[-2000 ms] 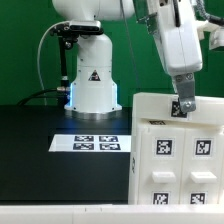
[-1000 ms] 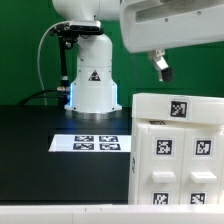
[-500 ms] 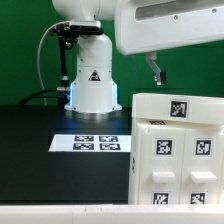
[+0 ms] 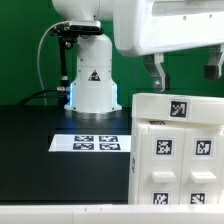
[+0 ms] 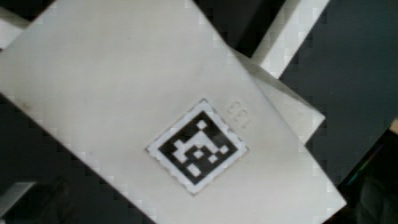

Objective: Assemble cabinet

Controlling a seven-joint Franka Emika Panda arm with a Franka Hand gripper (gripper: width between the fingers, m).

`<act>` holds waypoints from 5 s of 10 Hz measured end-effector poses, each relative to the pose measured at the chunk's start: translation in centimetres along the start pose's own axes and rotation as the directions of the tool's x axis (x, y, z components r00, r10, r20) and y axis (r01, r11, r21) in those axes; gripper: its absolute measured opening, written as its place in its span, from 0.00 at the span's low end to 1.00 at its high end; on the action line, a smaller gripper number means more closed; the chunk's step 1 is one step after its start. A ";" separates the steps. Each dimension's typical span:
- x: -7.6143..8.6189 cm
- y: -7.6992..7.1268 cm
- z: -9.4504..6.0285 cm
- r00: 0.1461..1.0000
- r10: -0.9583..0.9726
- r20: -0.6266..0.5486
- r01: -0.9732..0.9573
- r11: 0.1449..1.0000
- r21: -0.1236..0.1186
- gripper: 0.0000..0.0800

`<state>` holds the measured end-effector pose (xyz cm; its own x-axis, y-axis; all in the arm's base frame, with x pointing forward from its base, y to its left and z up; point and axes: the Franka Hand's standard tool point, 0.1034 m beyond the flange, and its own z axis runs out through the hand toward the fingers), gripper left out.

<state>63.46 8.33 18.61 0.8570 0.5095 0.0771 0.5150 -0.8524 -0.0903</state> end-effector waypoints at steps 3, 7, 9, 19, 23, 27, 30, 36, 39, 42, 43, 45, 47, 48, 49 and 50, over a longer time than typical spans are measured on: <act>0.1 0.8 0.7 0.906 -0.422 0.020 0.422 0.903 -0.076 1.00; 0.0 0.6 3.2 0.802 -0.591 0.083 0.597 0.798 -0.082 1.00; -0.1 0.6 3.2 0.824 -0.561 0.080 0.566 0.820 -0.084 0.98; 0.2 1.0 3.2 0.846 0.525 -0.096 -0.533 0.841 -0.090 0.70; -0.5 1.2 3.4 0.508 0.849 -0.145 -0.859 0.511 -0.017 0.70; -0.5 1.4 3.4 0.091 0.989 -0.113 -0.990 0.103 0.100 0.70; -0.7 1.3 3.6 -0.156 0.986 -0.058 -0.981 -0.147 0.128 0.69; -1.0 0.9 4.7 -0.579 0.812 0.074 -0.800 -0.584 0.138 0.80; -0.9 0.6 3.7 -0.462 0.883 0.078 -0.878 -0.468 0.098 0.99; -0.5 -1.3 1.8 -0.182 0.977 0.109 -0.982 -0.185 0.023 1.00; -0.2 -1.0 1.9 -0.098 0.990 0.102 -0.994 -0.103 0.043 1.00; -0.3 -1.0 1.9 0.014 0.995 0.097 -0.999 0.009 0.053 1.00; -0.5 -0.9 1.3 0.298 0.952 0.073 -0.954 0.297 0.028 1.00; -0.2 -0.9 0.5 0.415 0.907 0.068 -0.910 0.416 0.010 1.00; 0.2 -1.0 0.1 0.559 0.828 0.037 -0.828 0.560 -0.021 1.00; 0.3 -1.4 0.4 0.624 0.781 0.033 -0.781 0.625 -0.016 1.00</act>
Offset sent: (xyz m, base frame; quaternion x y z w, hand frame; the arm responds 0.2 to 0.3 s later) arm 0.0005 0.0100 -0.0171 -0.0349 -0.0150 -0.3195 0.9468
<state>62.99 9.73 18.35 0.9375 -0.3434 -0.0555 -0.3475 -0.9323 -0.1004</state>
